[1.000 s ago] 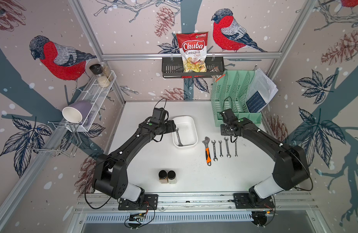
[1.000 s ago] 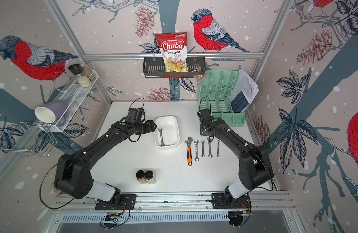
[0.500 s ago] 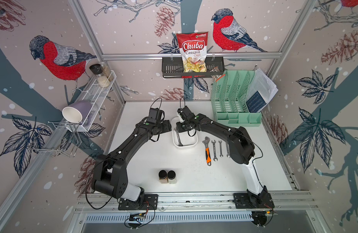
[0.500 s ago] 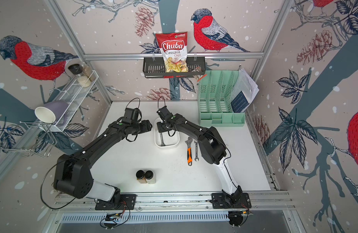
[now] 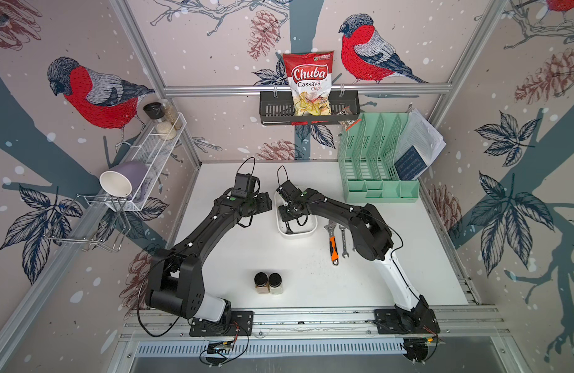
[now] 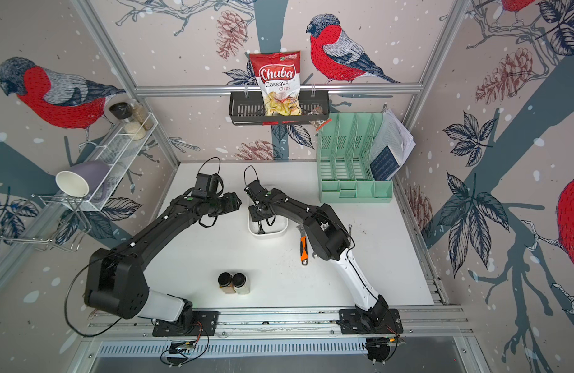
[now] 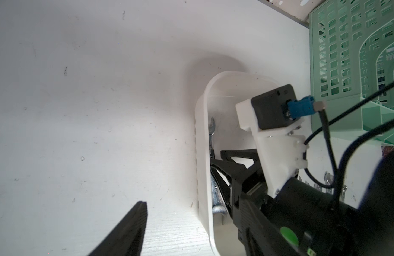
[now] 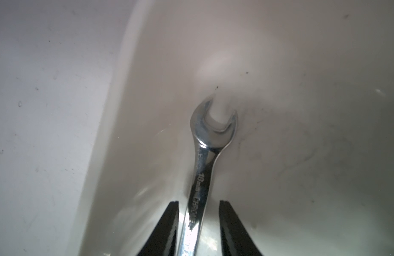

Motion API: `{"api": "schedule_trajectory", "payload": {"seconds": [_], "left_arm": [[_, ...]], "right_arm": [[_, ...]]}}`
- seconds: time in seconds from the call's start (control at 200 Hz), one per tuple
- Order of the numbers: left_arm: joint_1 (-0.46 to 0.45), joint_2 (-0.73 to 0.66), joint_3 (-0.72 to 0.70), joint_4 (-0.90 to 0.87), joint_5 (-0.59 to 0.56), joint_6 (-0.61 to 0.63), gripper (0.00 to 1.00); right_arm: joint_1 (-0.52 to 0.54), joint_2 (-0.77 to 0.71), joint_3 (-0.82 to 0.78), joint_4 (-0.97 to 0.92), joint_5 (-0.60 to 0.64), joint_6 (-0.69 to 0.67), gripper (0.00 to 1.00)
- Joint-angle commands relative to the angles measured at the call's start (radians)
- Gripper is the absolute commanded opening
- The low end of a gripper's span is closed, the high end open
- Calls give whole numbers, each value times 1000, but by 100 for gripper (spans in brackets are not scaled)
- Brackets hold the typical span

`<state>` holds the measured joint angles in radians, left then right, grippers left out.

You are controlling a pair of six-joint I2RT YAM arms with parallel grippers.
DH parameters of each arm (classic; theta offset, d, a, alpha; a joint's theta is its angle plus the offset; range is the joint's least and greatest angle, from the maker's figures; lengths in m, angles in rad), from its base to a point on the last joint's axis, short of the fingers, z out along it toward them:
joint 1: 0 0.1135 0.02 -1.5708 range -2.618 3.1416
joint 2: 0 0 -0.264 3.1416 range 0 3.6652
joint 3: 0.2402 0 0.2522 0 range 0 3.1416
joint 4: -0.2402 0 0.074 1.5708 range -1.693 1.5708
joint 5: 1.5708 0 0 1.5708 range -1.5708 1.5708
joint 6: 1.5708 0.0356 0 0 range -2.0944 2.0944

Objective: Take out the wrench from the storage box
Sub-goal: Pick up the wrench from the storage box.

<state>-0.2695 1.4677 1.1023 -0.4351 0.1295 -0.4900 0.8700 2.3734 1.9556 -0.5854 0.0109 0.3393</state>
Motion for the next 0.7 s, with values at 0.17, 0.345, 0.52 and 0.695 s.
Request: {"api": "schedule_trajectory", "payload": {"seconds": [0.17, 0.345, 0.52, 0.695], "left_arm": [[5, -9, -4, 13, 10, 10, 71], [6, -7, -5, 15, 7, 10, 71], [5, 0, -6, 16, 10, 9, 71], [5, 2, -6, 17, 10, 7, 71]], "right_arm": [[17, 23, -2, -35, 75, -8, 35], [11, 6, -43, -41, 124, -8, 23], [-25, -56, -122, -12, 135, -3, 17], [-56, -90, -177, 3, 137, -10, 16]]}}
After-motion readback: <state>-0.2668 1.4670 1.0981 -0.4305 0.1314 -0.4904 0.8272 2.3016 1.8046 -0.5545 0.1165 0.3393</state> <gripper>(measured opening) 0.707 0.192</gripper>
